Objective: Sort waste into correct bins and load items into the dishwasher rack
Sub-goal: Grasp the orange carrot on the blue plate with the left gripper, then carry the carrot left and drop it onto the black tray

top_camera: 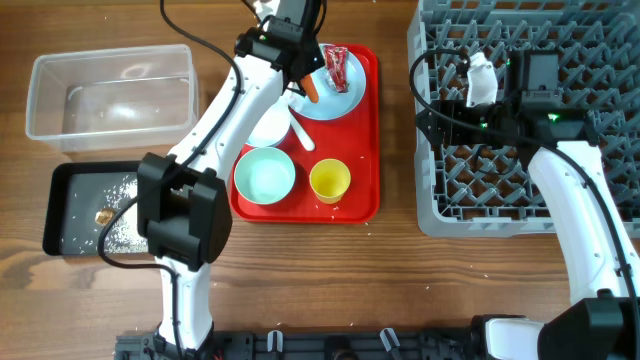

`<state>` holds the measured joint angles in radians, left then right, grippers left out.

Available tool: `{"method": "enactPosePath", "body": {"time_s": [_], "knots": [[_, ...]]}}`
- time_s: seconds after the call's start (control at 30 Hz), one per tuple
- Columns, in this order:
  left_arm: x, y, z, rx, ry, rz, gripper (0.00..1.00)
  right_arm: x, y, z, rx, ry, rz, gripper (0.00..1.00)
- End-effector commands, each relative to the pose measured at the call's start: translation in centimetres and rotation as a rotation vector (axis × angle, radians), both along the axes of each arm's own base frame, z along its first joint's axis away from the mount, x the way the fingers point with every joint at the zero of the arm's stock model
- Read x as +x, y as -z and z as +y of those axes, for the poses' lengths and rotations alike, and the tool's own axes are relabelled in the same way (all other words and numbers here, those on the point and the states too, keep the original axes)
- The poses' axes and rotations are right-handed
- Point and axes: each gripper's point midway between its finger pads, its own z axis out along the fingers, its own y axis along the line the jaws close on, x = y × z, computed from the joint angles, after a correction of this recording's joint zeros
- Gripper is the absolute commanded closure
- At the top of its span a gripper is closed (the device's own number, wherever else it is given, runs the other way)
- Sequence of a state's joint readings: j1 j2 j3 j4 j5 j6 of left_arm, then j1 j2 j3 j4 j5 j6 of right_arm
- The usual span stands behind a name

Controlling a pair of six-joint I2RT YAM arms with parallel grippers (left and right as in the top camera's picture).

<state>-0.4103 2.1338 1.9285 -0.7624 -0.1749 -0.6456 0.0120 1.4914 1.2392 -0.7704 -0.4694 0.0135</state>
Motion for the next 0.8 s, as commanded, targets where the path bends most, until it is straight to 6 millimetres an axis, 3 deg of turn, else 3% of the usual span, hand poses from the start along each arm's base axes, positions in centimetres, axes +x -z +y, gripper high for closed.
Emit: {"method": "enactPosePath", "body": {"time_s": [0.0,0.03,0.07,0.1,0.13,0.2,0.23,0.27,0.33,0.4,0.47,0.53,0.6,0.7,0.73,0.77], "knots": [[0.3,-0.3,0.2,0.027,0.032,-0.016,0.96,0.4,-0.2,-0.1,-0.015,-0.008,-0.016,0.24],[0.3,-0.3,0.2,0.027,0.032,-0.018,0.96,0.4,-0.2,-0.1,-0.015,-0.007,-0.016,0.24],[0.4,-0.4,0.1,0.024,0.031,-0.024,0.84,0.4,-0.2,-0.1,-0.015,-0.007,-0.016,0.24],[0.5,-0.5,0.0,0.022,0.034,-0.028,0.65,0.4,-0.2,-0.1,-0.015,-0.008,-0.016,0.24],[0.4,-0.5,-0.1,0.022,0.037,-0.027,0.96,0.4,-0.2,-0.1,-0.015,-0.008,-0.016,0.24],[0.4,-0.5,-0.3,0.014,0.042,-0.025,0.96,0.4,-0.2,-0.1,-0.016,-0.007,-0.016,0.24],[0.4,-0.5,-0.3,0.014,0.042,-0.024,0.90,0.4,-0.2,-0.1,-0.016,-0.008,-0.016,0.24],[0.3,-0.4,-0.3,0.015,0.042,-0.021,0.96,0.4,-0.2,-0.1,-0.016,-0.007,-0.016,0.24],[0.5,-0.8,-0.4,0.018,0.059,-0.035,0.96,0.4,-0.2,-0.1,-0.016,-0.008,-0.016,0.24],[0.2,-1.8,-0.4,0.010,0.068,-0.045,0.96,0.4,-0.2,-0.1,-0.016,-0.007,-0.016,0.24],[-1.0,-4.5,-0.2,0.030,0.131,-0.066,0.96,0.4,-0.2,-0.1,-0.017,-0.007,-0.015,0.24],[-5.0,-7.1,3.0,0.103,0.123,0.009,0.96,0.4,0.0,-0.5,-0.037,0.006,-0.011,0.24],[-10.2,-8.5,8.2,0.180,0.040,0.153,0.96,0.5,0.0,-0.5,-0.037,0.006,-0.013,0.24],[-18.5,-11.2,18.7,0.272,-0.325,0.332,0.96,0.7,-0.2,-0.5,-0.037,0.007,-0.022,0.24],[-20.7,-11.8,20.9,0.264,-0.422,0.372,0.96,0.9,-0.3,-0.4,-0.036,0.007,-0.032,0.24],[-21.6,-12.0,22.0,0.238,-0.463,0.383,0.96,1.1,-0.4,-0.4,-0.036,0.007,-0.043,0.23]]}}
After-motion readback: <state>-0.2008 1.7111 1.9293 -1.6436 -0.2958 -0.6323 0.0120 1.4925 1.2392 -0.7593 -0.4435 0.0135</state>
